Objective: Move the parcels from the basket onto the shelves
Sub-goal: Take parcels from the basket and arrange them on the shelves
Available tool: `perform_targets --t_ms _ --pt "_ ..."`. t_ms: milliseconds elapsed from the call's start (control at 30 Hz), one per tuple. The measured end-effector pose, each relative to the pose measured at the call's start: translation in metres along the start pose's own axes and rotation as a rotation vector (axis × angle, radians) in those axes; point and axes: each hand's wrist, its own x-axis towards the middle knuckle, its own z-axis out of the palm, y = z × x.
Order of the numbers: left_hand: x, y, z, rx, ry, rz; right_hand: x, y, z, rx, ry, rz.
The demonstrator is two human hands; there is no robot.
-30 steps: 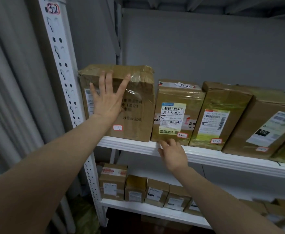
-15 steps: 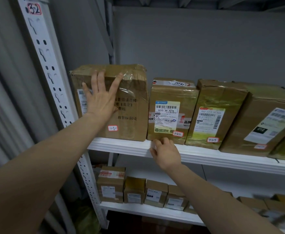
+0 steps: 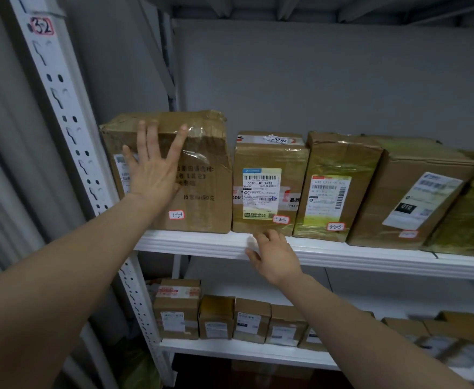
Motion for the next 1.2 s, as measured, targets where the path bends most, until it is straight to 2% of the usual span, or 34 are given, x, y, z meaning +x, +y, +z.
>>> perform_targets --t_ms 200,333,500,567,767,867,1200 --pt "-0.011 0.024 -0.009 0.067 -0.012 -0.022 -0.02 0.034 -0.016 0.015 0.051 0.026" --pt "-0.014 0.076 -0.012 0.002 0.15 0.187 -0.039 0.073 -0.029 0.071 0.076 0.069" --pt "-0.011 0.17 -0.019 -0.065 0.148 0.443 -0.059 0.136 -0.043 0.143 0.147 0.183" --pt "-0.007 0.205 -0.024 -0.098 0.097 0.486 -0.066 0.162 -0.046 0.123 0.179 0.248" --pt "0.019 0.286 -0.03 -0.204 -0.026 0.433 -0.075 0.218 -0.052 0.077 0.313 0.33" --pt "0.028 0.307 -0.031 -0.157 -0.062 0.438 -0.076 0.233 -0.052 0.059 0.31 0.347" --pt "0.029 0.322 -0.021 -0.104 0.058 0.437 -0.068 0.244 -0.049 0.027 0.185 0.248"
